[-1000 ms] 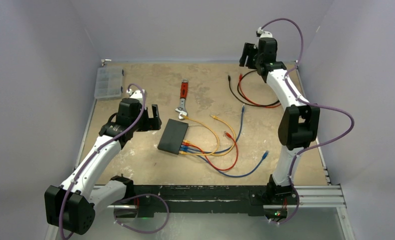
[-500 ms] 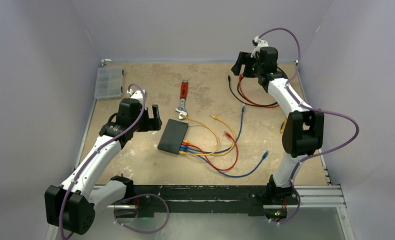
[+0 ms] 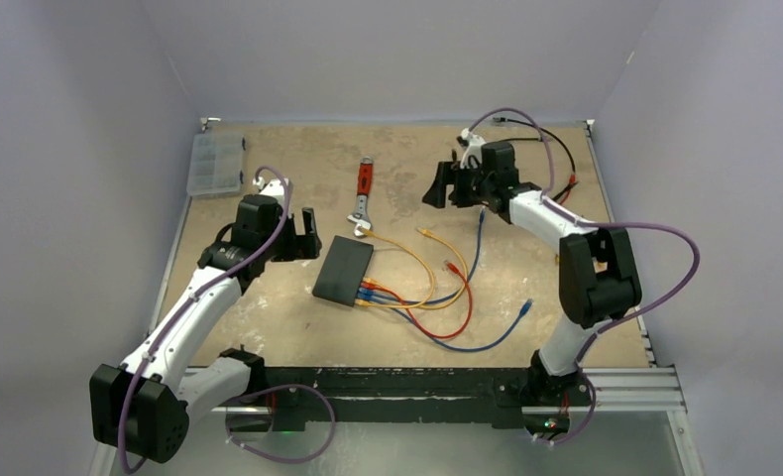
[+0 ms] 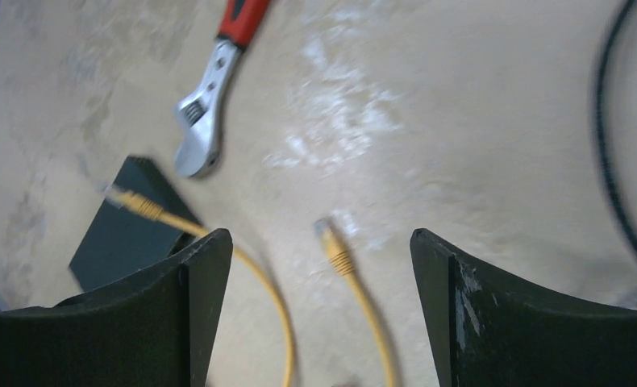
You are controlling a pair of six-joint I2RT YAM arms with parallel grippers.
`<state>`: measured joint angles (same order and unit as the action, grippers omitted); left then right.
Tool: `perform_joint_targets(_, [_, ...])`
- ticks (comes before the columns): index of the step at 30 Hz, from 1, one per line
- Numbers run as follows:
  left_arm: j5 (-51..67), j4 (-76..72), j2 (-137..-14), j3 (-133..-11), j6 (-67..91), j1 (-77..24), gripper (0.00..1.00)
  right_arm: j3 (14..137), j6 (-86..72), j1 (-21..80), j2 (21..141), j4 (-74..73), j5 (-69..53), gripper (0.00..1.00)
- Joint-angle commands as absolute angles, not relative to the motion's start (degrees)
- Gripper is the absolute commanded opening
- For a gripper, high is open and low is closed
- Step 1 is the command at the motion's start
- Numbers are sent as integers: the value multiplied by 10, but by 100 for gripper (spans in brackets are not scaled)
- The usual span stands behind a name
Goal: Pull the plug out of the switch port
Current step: Pull the connector from the switch port.
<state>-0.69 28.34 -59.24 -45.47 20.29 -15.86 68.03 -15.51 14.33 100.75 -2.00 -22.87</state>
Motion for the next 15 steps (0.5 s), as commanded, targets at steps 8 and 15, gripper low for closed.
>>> perform_joint_targets(8, [38,244,-616,-434,239,-156,91,595,-157,272,920,28,-279,83])
perform_joint_targets(15, [123,142,-634,-357,314,-156,91,539,-191,293,910,83,-351,79])
